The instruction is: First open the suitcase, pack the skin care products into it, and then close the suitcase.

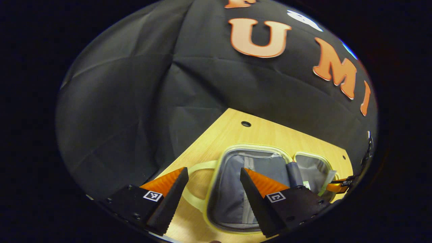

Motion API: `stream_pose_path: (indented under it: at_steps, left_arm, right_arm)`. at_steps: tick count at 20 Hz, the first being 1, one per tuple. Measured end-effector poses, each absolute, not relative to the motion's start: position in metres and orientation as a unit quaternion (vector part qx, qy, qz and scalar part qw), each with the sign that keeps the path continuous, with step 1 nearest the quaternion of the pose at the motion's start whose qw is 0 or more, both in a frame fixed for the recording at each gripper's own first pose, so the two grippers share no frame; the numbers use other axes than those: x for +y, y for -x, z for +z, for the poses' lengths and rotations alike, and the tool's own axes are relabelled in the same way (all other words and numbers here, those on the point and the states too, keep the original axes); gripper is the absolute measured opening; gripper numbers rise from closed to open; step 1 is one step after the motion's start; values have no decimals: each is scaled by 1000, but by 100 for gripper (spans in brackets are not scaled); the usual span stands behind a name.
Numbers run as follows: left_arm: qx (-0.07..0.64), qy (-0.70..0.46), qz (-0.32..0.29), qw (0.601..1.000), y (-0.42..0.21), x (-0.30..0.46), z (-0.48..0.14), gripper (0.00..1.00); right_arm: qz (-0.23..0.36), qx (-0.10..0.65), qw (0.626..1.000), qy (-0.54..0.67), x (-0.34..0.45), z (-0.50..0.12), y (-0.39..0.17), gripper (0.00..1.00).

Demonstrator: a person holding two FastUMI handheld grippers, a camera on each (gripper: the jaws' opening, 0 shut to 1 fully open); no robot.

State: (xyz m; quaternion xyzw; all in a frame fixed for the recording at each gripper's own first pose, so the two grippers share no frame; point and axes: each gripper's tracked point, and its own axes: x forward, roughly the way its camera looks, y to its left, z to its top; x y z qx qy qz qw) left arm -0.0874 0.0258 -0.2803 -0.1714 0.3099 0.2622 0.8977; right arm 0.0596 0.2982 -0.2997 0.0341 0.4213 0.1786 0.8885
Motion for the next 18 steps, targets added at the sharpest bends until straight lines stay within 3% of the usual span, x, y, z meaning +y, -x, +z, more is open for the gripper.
stream_pose_path:
  at_steps: [1, 3, 4, 5, 7, 8, 9, 10, 12, 14, 16, 18]
  left_arm:
    - [305, 199, 268, 892, 92, 35, -287, 92]
    - [302, 256, 278, 876, 103, 46, -303, 96]
    - [301, 286, 277, 866, 107, 50, -310, 96]
    - [300, 315, 279, 856, 111, 54, -319, 96]
    - [298, 360, 278, 839, 114, 61, -337, 99]
    - [297, 381, 277, 830, 115, 61, -347, 96]
    - [296, 397, 275, 824, 116, 63, -350, 95]
    - [299, 404, 272, 821, 120, 66, -354, 99]
    - [307, 418, 260, 815, 121, 68, -361, 80]
    - [318, 428, 242, 810, 116, 64, -368, 74]
    - [341, 442, 220, 800, 110, 52, -382, 50]
    - [354, 438, 222, 796, 106, 53, -392, 50]
  right_arm:
    - [176, 417, 891, -38, 297, -298, -61, 45]
    - [175, 408, 895, -44, 294, -290, -65, 54]
    - [172, 402, 898, -45, 291, -287, -66, 51]
    - [171, 396, 901, -46, 289, -283, -66, 61]
    - [167, 383, 907, -46, 283, -275, -67, 61]
    - [166, 373, 912, -46, 282, -268, -68, 68]
    - [162, 357, 919, -45, 279, -259, -70, 69]
    - [157, 339, 926, -44, 275, -249, -73, 69]
    - [151, 308, 938, -41, 270, -229, -76, 70]
    - [145, 284, 947, -31, 262, -208, -80, 70]
    - [142, 265, 953, -26, 254, -190, -81, 70]
    - [137, 248, 959, -24, 249, -177, -81, 70]
